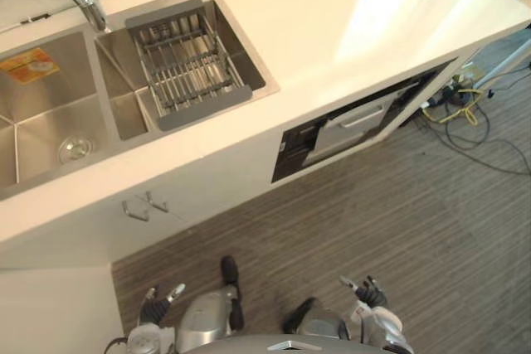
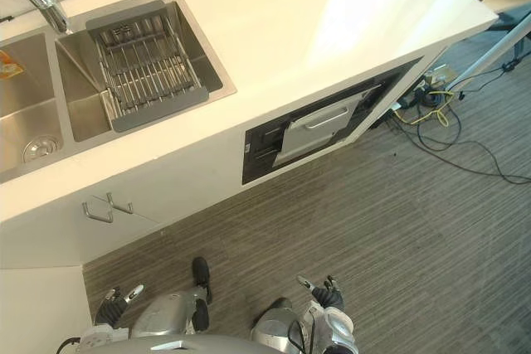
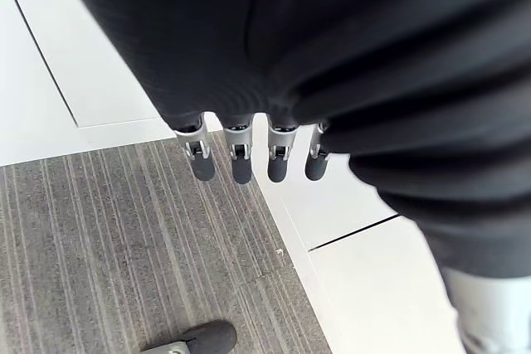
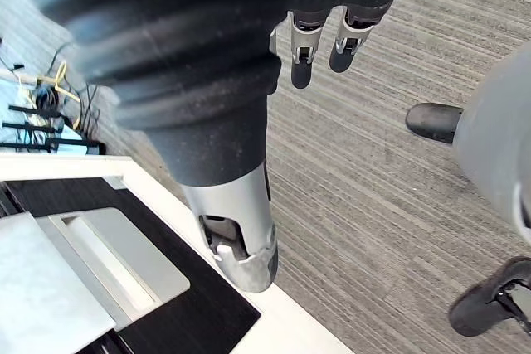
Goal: Walk over to the sink, pick up the cup, carry it to the dishwasher, place the cup inside the dishwasher, then close the dishwasher door
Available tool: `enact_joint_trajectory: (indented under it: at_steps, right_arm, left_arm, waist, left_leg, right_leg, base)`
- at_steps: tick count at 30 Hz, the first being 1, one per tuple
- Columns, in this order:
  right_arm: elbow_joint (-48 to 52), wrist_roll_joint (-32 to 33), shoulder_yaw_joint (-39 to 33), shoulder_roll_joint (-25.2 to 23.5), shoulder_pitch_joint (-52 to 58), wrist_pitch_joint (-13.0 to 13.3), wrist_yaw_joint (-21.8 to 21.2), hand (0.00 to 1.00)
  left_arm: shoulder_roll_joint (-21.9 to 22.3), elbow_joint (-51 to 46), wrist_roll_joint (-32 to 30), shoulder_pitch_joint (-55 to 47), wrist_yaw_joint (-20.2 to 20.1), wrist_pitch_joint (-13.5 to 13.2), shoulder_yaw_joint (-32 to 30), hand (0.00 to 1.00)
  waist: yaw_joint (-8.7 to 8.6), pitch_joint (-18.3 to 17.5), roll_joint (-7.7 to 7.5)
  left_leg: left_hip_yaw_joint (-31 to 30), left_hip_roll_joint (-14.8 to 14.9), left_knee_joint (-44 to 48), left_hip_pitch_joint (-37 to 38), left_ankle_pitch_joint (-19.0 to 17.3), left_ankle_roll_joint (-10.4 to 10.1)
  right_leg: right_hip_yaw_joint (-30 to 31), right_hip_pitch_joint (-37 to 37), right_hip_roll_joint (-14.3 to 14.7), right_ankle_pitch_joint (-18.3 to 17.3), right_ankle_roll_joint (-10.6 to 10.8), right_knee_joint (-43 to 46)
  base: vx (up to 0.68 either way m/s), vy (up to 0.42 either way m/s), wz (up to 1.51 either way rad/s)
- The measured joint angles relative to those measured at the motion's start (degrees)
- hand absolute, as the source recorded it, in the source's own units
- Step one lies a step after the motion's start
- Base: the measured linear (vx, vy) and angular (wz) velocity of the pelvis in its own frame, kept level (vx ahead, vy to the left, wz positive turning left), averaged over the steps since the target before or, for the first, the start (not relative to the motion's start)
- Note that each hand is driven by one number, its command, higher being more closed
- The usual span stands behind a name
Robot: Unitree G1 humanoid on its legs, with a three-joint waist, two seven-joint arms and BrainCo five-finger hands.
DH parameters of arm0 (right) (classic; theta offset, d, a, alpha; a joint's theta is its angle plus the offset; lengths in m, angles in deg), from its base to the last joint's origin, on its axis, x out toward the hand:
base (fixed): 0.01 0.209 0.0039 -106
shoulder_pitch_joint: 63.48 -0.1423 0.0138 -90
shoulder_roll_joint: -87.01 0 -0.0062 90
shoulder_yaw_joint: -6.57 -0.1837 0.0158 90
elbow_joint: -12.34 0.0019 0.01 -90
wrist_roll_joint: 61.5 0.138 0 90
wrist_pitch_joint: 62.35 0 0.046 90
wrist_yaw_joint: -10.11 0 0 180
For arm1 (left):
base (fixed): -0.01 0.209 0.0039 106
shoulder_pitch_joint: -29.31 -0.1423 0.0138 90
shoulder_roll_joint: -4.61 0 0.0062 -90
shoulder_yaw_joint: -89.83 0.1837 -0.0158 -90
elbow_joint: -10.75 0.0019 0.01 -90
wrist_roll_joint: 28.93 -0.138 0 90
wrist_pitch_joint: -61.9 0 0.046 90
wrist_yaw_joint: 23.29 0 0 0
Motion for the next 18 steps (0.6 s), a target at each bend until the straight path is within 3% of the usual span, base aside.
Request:
enact_joint_trajectory:
  at_steps: [4, 5, 7, 8, 9, 10, 12, 14, 15, 17, 18]
  right_arm:
    - [0.18, 1.22, -3.75, 0.01, 0.80, -0.33, 0.30, 0.00]
    - [0.16, 2.15, -4.68, 0.46, 1.23, -0.38, 0.31, 0.00]
    - [0.17, 2.79, -4.67, 0.44, 1.88, -0.47, 0.26, 0.00]
    - [0.14, 2.85, -4.84, -1.29, 3.35, -0.50, 0.19, 0.00]
    - [0.19, 2.84, -5.35, -2.23, 3.89, -0.45, 0.18, 0.00]
    - [0.20, 2.84, -6.21, -3.75, 4.54, -0.18, 0.22, 0.00]
    - [0.24, 2.68, -6.19, -4.95, 5.56, 0.60, 0.21, 0.00]
    - [0.25, 2.56, -6.16, -5.46, 5.80, 1.41, 0.21, 0.00]
    - [0.27, 2.18, -6.19, -5.56, 5.82, 1.63, 0.22, 0.00]
    - [0.31, 2.19, -7.32, -6.14, 6.47, 2.42, 0.22, 0.00]
    - [0.29, 2.16, -8.32, -7.08, 7.03, 2.79, 0.21, 0.00]
  left_arm:
    - [-1.02, 0.17, 0.04, -0.05, -0.35, 1.25, -0.58, 0.00]
    - [-0.80, 0.63, 0.08, 0.02, -0.36, 1.67, -1.34, 0.00]
    - [-0.20, 0.83, 0.30, -0.10, -0.31, 1.83, -1.49, 0.00]
    - [-0.71, 0.85, 0.66, 0.68, -0.35, 1.90, -0.01, 0.00]
    - [-1.02, 0.85, 0.74, 1.01, -0.41, 1.90, 0.49, 0.00]
    - [-1.33, 1.47, 0.77, 1.93, -0.72, 1.97, 0.58, 0.00]
    - [-1.30, 2.06, 1.39, 2.16, -0.77, 2.10, 0.44, 0.00]
    - [-0.96, 2.20, 2.94, 2.14, -0.82, 2.56, 0.12, 0.00]
    - [-0.77, 2.22, 3.68, 2.10, -1.29, 2.86, -0.02, 0.00]
    - [-0.59, 2.25, 3.71, 1.23, -1.89, 2.89, -1.08, 0.00]
    - [-0.99, 2.25, 3.32, 0.62, -2.46, 2.65, -2.76, 0.00]
  waist:
    - [-0.04, -1.31, -2.42]
    - [-0.27, -1.54, -2.48]
    - [-0.97, -2.00, -1.83]
    - [-1.70, -2.67, -1.75]
    - [-2.18, -2.89, -1.62]
    - [-2.93, -3.10, -1.99]
    - [-3.06, -3.40, -2.08]
    - [-3.41, -4.36, -1.87]
    - [-3.58, -4.99, -2.16]
    - [-3.65, -6.03, -2.09]
    - [-3.58, -7.58, -4.74]
  left_leg:
    - [1.06, -1.73, 0.02, 0.47, -1.64, 1.34]
    - [0.51, -2.19, 0.03, 1.22, -2.41, 1.98]
    - [-2.43, -2.08, 0.18, 2.66, -3.20, 3.01]
    - [-6.88, -1.26, 0.49, 3.43, -3.50, 3.63]
    - [-8.80, -0.98, 0.48, 3.43, -3.44, 3.82]
    - [-12.26, -0.67, 0.49, 4.20, -3.47, 4.23]
    - [-15.06, -0.68, 0.49, 6.31, -3.83, 3.79]
    - [-17.12, -0.78, 0.50, 7.54, -3.95, 3.54]
    - [-18.47, -0.80, 0.51, 8.43, -3.71, 2.85]
    - [-19.68, -1.41, 0.51, 9.38, -4.51, 1.49]
    - [-19.24, -2.79, 0.50, 10.29, -5.54, 0.39]
  right_leg:
    - [-2.10, 1.99, -2.22, -0.10, -0.50, 0.60]
    - [-1.47, 2.11, -3.13, 0.63, -3.94, 3.73]
    - [7.14, -0.55, -4.09, 3.43, -10.11, 11.43]
    - [17.98, -3.37, -1.12, 1.00, -5.63, 16.70]
    - [21.08, -4.04, 1.35, -1.42, -4.29, 17.36]
    - [25.08, -5.07, 5.64, -5.34, -3.41, 17.70]
    - [27.16, -7.00, 9.83, -8.76, -3.32, 15.95]
    - [28.95, -9.83, 12.48, -9.17, -3.02, 11.82]
    - [31.71, -11.22, 13.76, -8.35, -3.12, 8.23]
    - [35.30, -12.03, 14.20, -2.14, -3.45, 2.83]
    - [36.41, -12.22, 12.83, 4.65, -3.35, 0.81]
  base:
    - [0.08, 0.032, 0.26]
    - [0.15, 0.073, 0.34]
    - [0.23, 0.102, 0.71]
    - [0.26, 0.050, 1.13]
    - [0.31, 0.007, 1.52]
    - [0.19, -0.030, 1.17]
    - [0.25, -0.020, 1.07]
    - [0.25, -0.020, 0.89]
    - [0.26, -0.061, 0.93]
    - [0.25, -0.079, 0.82]
    - [0.23, -0.090, 0.63]
